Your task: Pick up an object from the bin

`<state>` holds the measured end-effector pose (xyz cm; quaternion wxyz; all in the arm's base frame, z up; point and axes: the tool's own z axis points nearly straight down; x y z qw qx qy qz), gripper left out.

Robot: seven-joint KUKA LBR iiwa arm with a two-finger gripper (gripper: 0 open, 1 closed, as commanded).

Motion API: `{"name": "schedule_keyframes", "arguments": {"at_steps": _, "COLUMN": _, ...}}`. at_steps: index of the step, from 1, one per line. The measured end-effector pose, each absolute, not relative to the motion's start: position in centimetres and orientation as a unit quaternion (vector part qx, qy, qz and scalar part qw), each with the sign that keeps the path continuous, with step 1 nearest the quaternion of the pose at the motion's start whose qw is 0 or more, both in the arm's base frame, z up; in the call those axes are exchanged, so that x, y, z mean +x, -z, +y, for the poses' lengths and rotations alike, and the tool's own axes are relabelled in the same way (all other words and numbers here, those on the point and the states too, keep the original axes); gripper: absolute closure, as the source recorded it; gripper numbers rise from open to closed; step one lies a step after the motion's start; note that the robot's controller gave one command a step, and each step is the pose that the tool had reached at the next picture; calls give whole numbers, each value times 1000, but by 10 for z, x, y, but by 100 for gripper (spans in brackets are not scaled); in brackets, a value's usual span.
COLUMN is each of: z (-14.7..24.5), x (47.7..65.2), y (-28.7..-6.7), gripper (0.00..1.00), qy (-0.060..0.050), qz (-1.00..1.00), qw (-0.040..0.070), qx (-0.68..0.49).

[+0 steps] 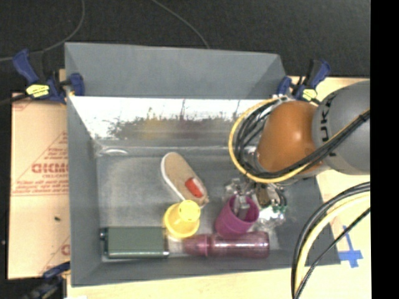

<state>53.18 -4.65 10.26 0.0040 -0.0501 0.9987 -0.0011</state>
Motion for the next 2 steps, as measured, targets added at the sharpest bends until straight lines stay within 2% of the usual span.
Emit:
{"name": "schedule_keyframes", "arguments": {"at_steps": 1, "z": -46, "x": 526, "y": -195, "gripper": 100, "qy": 1, "qz": 999, "qw": 2, "qx": -45}}
{"name": "schedule_keyframes", "arguments": {"at_steps": 2, "z": -46, "x": 527, "y": -271, "gripper": 100, "qy": 2, "qz": 999, "qw": 6, "qx": -44}}
